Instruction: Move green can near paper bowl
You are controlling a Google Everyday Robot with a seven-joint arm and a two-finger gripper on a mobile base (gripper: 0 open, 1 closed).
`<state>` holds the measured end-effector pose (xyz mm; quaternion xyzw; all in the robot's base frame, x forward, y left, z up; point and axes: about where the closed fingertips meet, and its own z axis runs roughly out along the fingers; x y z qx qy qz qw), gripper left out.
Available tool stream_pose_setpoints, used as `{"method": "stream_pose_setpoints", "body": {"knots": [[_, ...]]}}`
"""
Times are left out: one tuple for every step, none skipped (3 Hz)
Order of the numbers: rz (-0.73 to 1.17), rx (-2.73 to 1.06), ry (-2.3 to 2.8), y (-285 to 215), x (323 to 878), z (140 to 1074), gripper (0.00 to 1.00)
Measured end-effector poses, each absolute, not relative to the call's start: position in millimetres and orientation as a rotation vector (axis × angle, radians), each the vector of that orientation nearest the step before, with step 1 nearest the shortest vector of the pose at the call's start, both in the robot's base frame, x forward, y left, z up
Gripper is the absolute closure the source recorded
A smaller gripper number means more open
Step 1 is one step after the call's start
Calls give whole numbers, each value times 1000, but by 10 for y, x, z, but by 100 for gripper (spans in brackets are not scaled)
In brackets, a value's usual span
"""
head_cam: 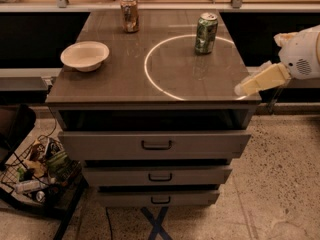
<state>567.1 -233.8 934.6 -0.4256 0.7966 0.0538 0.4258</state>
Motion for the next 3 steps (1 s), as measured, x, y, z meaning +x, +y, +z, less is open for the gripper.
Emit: {"method": "stream_pose_setpoints", "body": {"knots": [[152, -909, 1849, -2363, 6191, 9480, 0], [108, -763, 1748, -2486, 6580, 9667, 0], [52, -698, 1706, -2594, 6705, 9819, 0]]}}
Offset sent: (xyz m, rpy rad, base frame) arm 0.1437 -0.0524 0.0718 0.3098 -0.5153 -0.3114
